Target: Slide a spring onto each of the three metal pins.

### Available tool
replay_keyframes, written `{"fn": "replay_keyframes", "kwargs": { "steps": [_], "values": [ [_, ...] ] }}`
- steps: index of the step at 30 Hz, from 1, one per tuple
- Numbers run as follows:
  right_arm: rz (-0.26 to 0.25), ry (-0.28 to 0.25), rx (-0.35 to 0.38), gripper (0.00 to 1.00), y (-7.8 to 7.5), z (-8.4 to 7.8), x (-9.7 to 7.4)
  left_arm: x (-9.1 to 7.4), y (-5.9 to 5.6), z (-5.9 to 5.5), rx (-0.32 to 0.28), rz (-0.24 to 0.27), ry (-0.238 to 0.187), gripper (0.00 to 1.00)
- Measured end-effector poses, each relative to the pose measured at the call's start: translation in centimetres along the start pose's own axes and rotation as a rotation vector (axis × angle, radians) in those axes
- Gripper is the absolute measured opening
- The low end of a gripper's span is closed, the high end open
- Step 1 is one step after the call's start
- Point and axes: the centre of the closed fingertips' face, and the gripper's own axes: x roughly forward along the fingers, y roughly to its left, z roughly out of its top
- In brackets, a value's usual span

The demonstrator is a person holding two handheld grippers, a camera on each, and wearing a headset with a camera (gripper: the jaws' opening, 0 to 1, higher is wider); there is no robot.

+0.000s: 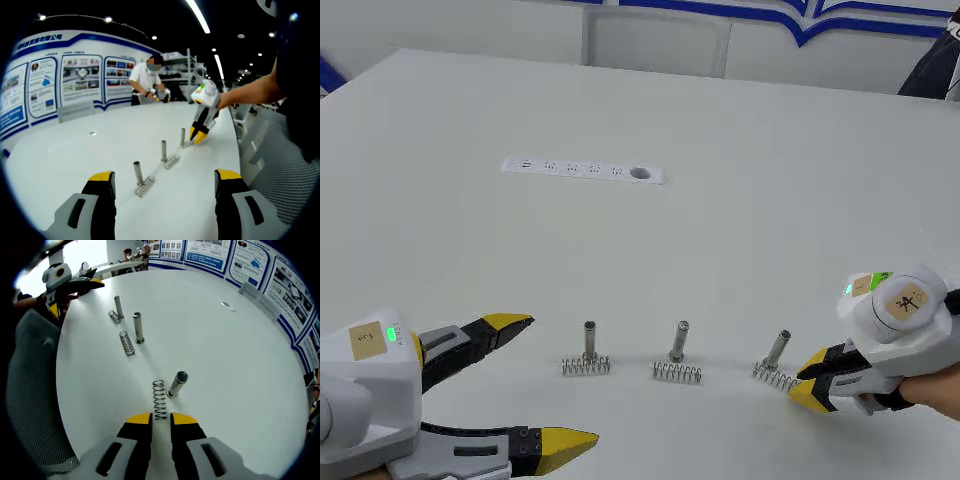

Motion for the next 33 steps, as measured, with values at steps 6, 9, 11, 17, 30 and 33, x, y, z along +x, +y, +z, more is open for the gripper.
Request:
{"fn": "replay_keyframes", "kwargs": {
  "steps": [6,9,11,17,30,33],
  "values": [
    [0.03,0.032,-0.038,0.15,0.2,-0.1,0.4,-0.1,-0.1,-0.1,-0.003,0.009,0.001,0.82],
    [0.047,0.049,-0.049,0.14,0.3,-0.2,0.5,-0.2,-0.1,-0.2,-0.005,0.013,0.0,0.82],
    [0.052,0.056,-0.057,0.13,0.3,-0.2,0.5,-0.3,-0.1,-0.2,-0.006,0.016,-0.002,0.82],
    [0.066,0.074,-0.056,0.12,0.2,-0.2,0.6,-0.4,0.0,-0.2,-0.012,0.023,-0.008,0.81],
    [0.048,0.074,-0.065,0.12,0.5,0.4,-0.3,-0.3,0.0,-0.5,-0.018,0.013,-0.01,0.81],
    [0.042,0.072,-0.066,0.12,0.5,0.6,-0.7,-0.1,0.0,-0.4,-0.016,0.007,-0.01,0.81]
  ]
}}
